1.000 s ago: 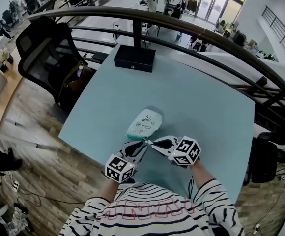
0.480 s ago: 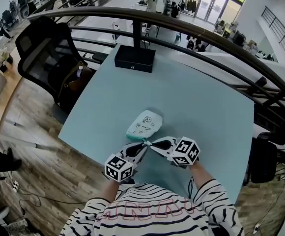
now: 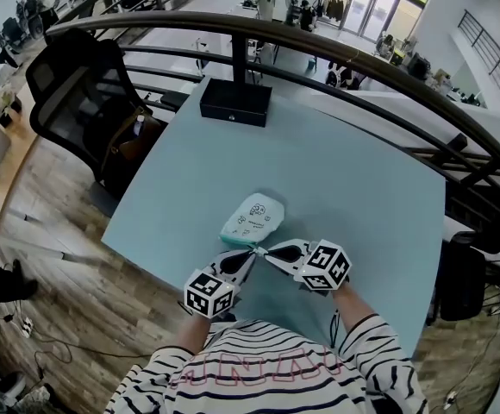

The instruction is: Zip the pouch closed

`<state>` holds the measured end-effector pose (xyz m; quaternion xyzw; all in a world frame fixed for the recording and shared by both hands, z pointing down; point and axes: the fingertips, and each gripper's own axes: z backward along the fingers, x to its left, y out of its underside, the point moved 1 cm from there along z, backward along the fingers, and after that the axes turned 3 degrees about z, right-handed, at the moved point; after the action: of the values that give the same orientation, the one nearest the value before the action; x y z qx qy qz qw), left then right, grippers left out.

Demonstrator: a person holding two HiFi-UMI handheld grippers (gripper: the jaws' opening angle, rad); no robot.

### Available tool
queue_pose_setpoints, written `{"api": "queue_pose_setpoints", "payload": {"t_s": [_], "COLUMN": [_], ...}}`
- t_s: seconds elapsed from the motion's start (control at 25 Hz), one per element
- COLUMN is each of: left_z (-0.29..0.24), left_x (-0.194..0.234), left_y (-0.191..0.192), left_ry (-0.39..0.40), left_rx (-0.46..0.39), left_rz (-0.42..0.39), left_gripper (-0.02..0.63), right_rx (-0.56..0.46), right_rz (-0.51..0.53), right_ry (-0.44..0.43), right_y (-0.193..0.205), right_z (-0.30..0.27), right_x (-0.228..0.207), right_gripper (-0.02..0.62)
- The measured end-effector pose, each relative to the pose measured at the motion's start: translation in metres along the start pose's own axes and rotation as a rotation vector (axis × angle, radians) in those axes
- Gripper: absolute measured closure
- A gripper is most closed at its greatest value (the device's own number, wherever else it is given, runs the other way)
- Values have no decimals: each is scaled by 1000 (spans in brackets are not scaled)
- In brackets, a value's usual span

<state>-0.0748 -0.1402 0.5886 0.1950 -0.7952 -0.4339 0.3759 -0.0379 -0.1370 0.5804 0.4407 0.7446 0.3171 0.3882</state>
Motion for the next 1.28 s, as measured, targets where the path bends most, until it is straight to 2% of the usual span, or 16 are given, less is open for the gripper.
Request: {"api": "queue_pose_setpoints", "payload": {"t_s": [0.48, 0.84, 1.08, 1.28], "left_z": [-6, -8, -1, 2], "left_x": [5, 17, 34, 45], "left_y": [9, 18, 23, 27], "left_ry": [-70, -134, -220, -255], "left_rx": [51, 90, 106, 113], "left_rz": [32, 16, 31, 37], "left_gripper": [580, 580, 580, 580], "right_rx": [38, 52, 58, 58], "right_rz": [-23, -33, -39, -53], "right_ry": [68, 95, 117, 125], "right_y": [14, 24, 28, 33], "right_z": [14, 19, 26, 31], "right_x": [-12, -15, -18, -20], "right_gripper": [569, 568, 568, 568]}}
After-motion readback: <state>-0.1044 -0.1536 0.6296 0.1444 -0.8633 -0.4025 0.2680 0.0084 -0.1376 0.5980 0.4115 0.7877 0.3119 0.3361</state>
